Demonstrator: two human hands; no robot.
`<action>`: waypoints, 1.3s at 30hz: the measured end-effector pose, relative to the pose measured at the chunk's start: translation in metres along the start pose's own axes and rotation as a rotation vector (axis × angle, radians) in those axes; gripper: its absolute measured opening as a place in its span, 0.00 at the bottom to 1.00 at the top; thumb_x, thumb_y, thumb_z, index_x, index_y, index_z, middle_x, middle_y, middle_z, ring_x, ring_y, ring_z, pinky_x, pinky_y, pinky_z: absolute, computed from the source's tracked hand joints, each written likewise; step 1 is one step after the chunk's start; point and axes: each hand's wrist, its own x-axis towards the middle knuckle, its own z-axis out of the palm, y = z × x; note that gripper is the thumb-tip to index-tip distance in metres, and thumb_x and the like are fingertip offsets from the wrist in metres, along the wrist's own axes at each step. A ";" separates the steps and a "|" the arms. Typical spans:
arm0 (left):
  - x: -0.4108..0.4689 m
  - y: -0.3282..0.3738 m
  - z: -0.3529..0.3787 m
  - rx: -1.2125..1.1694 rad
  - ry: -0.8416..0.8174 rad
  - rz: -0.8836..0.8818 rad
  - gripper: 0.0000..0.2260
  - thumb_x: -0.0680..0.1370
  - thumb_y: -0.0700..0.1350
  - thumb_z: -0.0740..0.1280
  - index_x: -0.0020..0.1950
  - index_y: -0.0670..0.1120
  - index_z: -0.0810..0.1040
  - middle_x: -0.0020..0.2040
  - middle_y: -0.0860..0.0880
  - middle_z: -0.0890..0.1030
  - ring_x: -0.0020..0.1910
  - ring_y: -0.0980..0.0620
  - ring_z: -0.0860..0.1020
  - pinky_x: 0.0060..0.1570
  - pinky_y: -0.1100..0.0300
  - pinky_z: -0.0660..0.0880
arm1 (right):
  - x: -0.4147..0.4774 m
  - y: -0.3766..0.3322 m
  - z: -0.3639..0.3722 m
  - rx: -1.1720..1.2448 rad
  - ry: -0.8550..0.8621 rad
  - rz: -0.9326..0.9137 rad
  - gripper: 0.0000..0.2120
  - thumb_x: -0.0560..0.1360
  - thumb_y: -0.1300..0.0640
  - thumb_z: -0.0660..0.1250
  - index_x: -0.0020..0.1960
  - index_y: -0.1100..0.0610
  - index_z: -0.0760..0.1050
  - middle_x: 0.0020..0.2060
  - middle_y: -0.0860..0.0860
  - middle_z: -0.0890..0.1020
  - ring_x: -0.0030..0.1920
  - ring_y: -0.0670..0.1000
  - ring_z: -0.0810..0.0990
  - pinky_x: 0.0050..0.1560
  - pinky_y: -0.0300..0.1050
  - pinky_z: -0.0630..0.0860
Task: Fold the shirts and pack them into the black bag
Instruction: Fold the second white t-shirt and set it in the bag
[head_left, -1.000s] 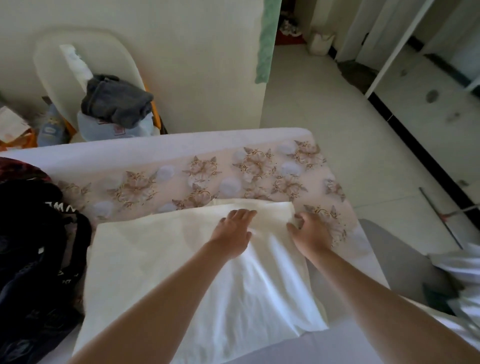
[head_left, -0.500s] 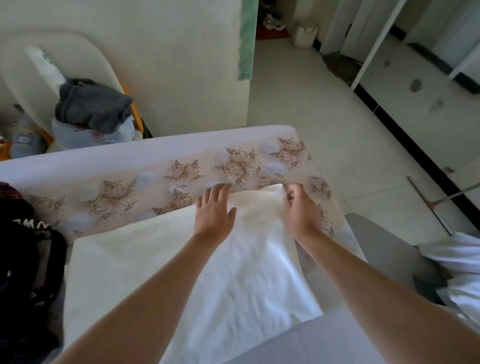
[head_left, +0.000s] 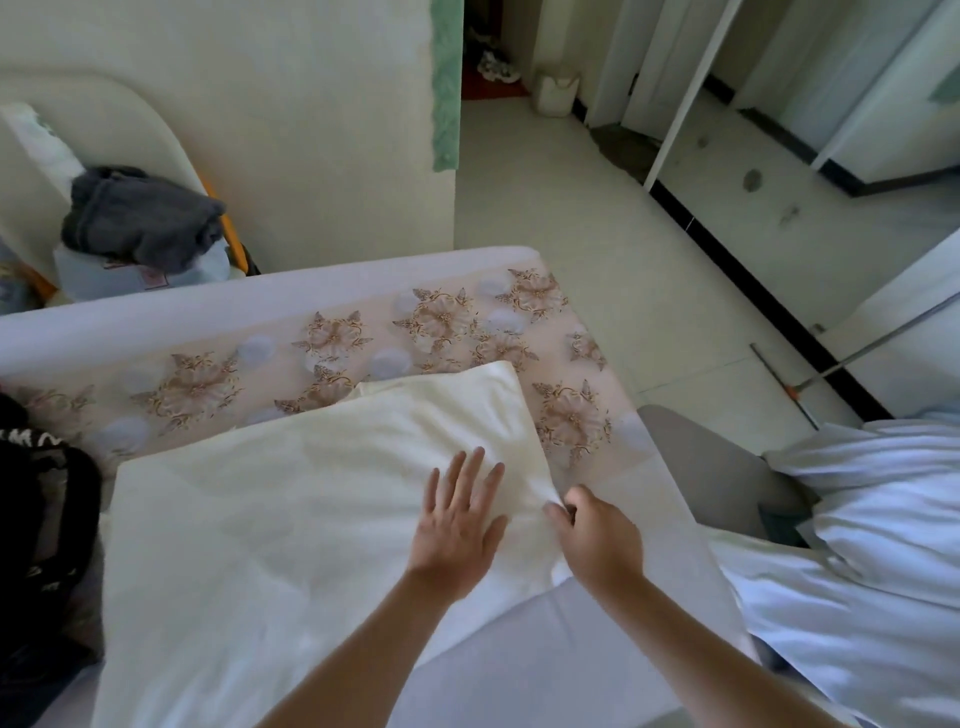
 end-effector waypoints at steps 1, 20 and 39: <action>-0.003 0.003 0.003 0.040 -0.085 0.020 0.29 0.80 0.59 0.54 0.80 0.52 0.55 0.81 0.45 0.51 0.79 0.42 0.51 0.75 0.39 0.55 | 0.000 0.005 -0.001 -0.042 -0.004 0.003 0.15 0.80 0.41 0.61 0.42 0.51 0.67 0.34 0.47 0.76 0.41 0.55 0.80 0.37 0.46 0.65; 0.154 0.032 -0.050 0.498 -0.315 0.561 0.34 0.79 0.30 0.58 0.80 0.52 0.52 0.81 0.50 0.49 0.80 0.48 0.47 0.76 0.49 0.55 | 0.014 0.021 0.023 -0.090 0.204 -0.394 0.18 0.78 0.48 0.56 0.57 0.49 0.82 0.58 0.48 0.81 0.54 0.54 0.80 0.48 0.51 0.77; 0.067 -0.081 -0.139 0.346 0.370 0.526 0.13 0.64 0.31 0.66 0.41 0.48 0.81 0.41 0.49 0.78 0.42 0.46 0.74 0.51 0.53 0.68 | 0.015 -0.088 -0.067 0.216 -0.597 -0.199 0.09 0.69 0.47 0.70 0.48 0.44 0.78 0.41 0.46 0.84 0.40 0.47 0.83 0.38 0.42 0.78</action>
